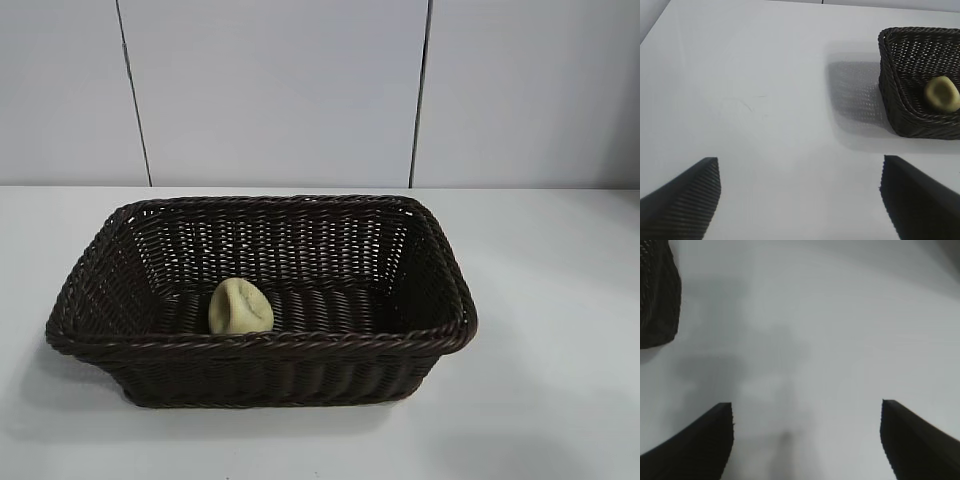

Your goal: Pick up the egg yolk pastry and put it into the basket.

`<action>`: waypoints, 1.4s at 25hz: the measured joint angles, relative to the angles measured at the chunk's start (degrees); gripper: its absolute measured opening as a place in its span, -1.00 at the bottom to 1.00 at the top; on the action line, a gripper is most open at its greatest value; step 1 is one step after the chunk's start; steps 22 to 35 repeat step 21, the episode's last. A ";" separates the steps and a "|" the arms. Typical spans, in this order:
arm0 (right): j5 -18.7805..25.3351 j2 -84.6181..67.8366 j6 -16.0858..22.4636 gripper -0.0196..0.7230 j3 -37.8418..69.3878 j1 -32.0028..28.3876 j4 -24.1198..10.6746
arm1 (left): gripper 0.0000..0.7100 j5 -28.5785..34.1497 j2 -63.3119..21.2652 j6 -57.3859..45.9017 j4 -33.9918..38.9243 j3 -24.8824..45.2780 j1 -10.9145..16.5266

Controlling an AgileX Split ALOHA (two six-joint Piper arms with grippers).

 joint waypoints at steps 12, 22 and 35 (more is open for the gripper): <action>0.48 -9.64 0.00 0.61 0.00 0.00 0.00 | 0.77 0.00 0.00 0.00 0.00 0.00 0.00; 0.48 -9.64 0.00 0.61 0.00 0.88 0.18 | 0.77 0.00 0.00 0.00 0.00 0.00 0.00; 0.48 -9.64 0.00 0.61 0.00 0.88 0.18 | 0.77 0.00 0.00 0.00 0.00 0.00 0.00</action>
